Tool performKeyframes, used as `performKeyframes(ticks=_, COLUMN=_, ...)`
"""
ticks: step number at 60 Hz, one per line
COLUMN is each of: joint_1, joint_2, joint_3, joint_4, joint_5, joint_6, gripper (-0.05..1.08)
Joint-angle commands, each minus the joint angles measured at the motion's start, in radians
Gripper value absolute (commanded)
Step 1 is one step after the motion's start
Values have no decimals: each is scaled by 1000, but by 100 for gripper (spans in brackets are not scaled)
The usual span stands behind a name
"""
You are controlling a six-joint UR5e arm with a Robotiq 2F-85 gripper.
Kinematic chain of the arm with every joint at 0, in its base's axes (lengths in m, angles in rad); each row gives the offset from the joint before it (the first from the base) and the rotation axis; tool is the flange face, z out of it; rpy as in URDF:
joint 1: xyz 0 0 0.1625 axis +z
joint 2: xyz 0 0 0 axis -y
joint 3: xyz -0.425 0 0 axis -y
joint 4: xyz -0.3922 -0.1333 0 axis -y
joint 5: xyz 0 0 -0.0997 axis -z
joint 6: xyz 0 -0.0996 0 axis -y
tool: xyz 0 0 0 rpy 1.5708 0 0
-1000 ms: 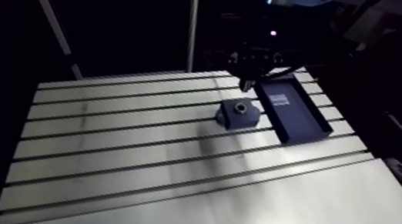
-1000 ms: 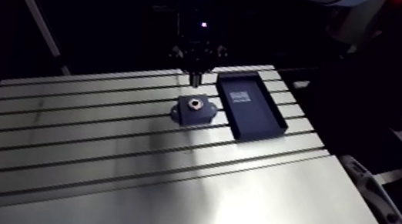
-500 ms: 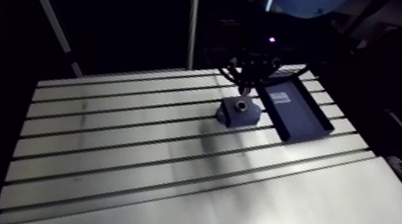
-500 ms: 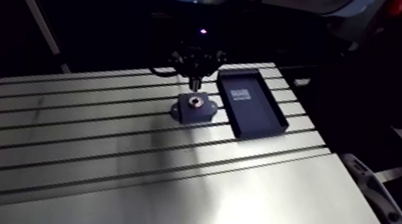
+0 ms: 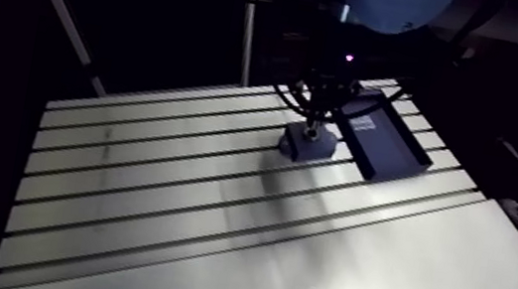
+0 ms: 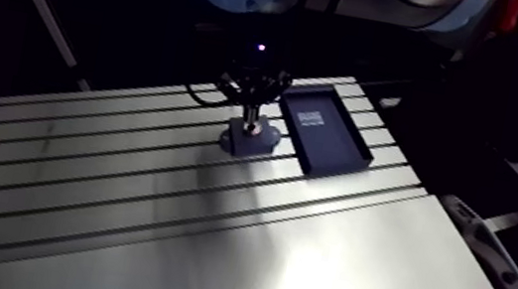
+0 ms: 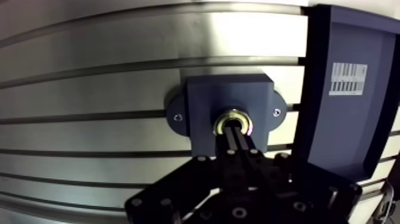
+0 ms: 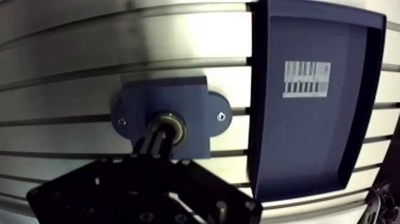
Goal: Pick up the bearing and press it into the housing until flush.
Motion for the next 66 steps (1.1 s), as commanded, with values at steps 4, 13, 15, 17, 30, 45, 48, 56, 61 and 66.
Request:
performKeyframes(ticks=4, joint_1=-1, joint_2=5, joint_3=3, joint_4=-1, joint_5=1, joint_6=-1, gripper=101)
performKeyframes(ticks=13, joint_1=-3, joint_2=14, joint_3=3, joint_4=-2, joint_5=1, joint_6=-1, gripper=101)
performKeyframes(ticks=15, joint_1=-1, joint_2=14, joint_3=2, joint_4=-2, joint_5=1, joint_6=-1, gripper=101)
performKeyframes(ticks=17, joint_1=-2, joint_2=14, joint_3=2, joint_4=-2, joint_5=1, joint_6=-3, gripper=101)
performKeyframes(ticks=30, joint_1=-3, joint_2=16, joint_3=2, joint_4=-2, joint_5=1, joint_6=-6, gripper=101)
performKeyframes(ticks=45, joint_1=-3, joint_2=16, joint_3=-1, joint_4=-2, joint_5=1, joint_6=-6, gripper=101)
performKeyframes(ticks=48, joint_1=-3, joint_2=17, joint_3=-1, joint_4=-2, joint_5=-1, joint_6=-6, gripper=101)
performKeyframes(ticks=56, joint_1=-3, joint_2=19, joint_3=0, joint_4=-2, joint_5=-1, joint_6=-5, gripper=101)
performKeyframes(ticks=61, joint_1=-3, joint_2=21, joint_3=1, joint_4=-2, joint_5=-1, joint_6=-5, gripper=101)
performKeyframes(ticks=66, joint_1=-3, joint_2=21, joint_3=2, joint_4=-2, joint_5=-1, joint_6=-3, gripper=101)
